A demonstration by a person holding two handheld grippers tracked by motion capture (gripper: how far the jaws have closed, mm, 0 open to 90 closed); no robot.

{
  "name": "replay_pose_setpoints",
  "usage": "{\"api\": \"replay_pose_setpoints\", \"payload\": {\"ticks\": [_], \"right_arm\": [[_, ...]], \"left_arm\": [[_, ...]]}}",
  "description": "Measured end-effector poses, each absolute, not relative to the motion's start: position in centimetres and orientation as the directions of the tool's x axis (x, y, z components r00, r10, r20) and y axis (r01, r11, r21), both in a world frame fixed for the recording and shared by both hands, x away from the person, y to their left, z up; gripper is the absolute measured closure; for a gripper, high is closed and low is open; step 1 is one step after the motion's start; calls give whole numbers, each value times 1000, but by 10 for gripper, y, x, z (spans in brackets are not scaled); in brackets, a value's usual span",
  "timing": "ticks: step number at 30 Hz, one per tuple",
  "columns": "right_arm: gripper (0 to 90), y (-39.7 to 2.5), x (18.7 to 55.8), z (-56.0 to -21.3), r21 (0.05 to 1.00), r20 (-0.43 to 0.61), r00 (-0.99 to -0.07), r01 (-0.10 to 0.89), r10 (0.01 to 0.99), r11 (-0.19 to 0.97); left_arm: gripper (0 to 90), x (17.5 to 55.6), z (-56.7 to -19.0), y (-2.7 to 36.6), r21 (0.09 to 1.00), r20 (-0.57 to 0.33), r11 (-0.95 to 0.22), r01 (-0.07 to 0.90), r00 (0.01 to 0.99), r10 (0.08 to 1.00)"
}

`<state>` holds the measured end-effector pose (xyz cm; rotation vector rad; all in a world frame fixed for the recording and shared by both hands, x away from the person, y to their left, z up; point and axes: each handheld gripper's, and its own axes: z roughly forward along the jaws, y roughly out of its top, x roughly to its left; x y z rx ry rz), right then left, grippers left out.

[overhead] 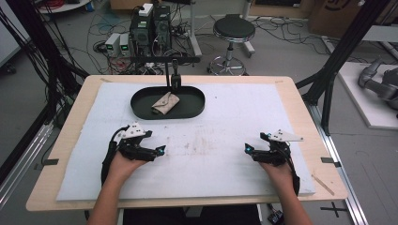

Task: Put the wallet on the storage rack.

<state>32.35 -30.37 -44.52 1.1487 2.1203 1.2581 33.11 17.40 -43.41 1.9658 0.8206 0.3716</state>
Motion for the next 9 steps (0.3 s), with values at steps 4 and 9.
{"api": "replay_pose_setpoints", "payload": {"ticks": [4, 9], "right_arm": [[167, -302, 324, -445, 862, 55, -571, 441, 819, 249], [167, -303, 324, -445, 863, 50, -572, 437, 819, 253]], "left_arm": [[163, 331, -435, 175, 852, -69, -339, 398, 729, 681], [163, 332, -437, 176, 849, -74, -337, 407, 723, 687]]}}
